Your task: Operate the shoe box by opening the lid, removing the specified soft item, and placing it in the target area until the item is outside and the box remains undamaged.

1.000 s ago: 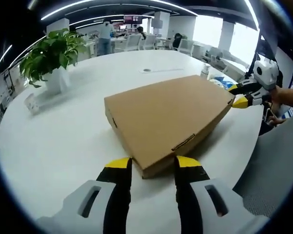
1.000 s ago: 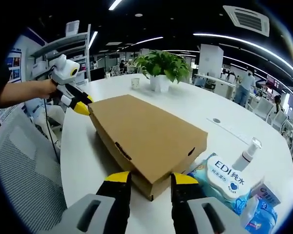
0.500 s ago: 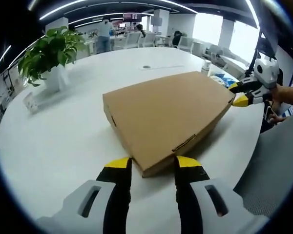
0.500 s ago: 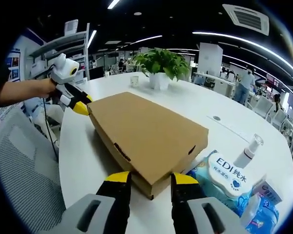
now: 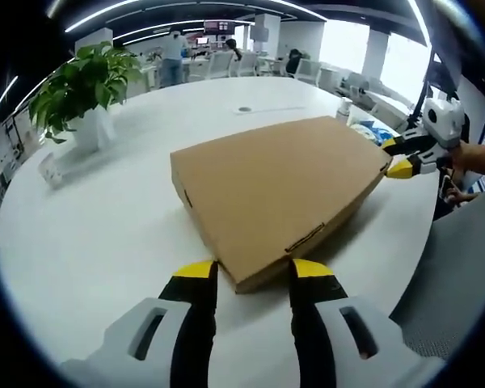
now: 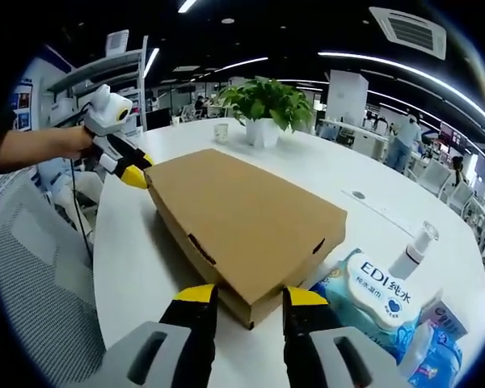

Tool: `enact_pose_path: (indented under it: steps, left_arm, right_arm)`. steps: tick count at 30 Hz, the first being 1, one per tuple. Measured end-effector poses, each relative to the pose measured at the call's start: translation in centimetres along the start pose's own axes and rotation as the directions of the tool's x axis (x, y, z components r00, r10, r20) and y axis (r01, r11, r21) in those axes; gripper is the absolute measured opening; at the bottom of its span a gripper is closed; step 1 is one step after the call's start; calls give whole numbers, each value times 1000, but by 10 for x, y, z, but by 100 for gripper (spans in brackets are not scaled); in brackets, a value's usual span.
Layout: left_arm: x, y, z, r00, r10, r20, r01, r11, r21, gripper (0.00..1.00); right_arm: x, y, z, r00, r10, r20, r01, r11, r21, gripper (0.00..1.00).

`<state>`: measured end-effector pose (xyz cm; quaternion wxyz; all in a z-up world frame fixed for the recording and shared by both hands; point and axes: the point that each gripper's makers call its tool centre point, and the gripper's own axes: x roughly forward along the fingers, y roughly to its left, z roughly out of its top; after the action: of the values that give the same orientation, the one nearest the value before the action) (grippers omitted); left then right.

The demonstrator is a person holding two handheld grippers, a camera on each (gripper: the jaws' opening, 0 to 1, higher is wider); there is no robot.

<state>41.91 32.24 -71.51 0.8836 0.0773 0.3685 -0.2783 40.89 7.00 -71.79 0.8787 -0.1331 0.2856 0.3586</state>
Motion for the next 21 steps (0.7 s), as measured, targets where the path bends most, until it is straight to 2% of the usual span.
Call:
enact_pose_path:
  steps: [21]
  left_arm:
    - [18,24,19,1000,-6,-24,7,1000,28,34]
  right_arm:
    - [17,-12,13,1000,-14,9,14,999,32,28]
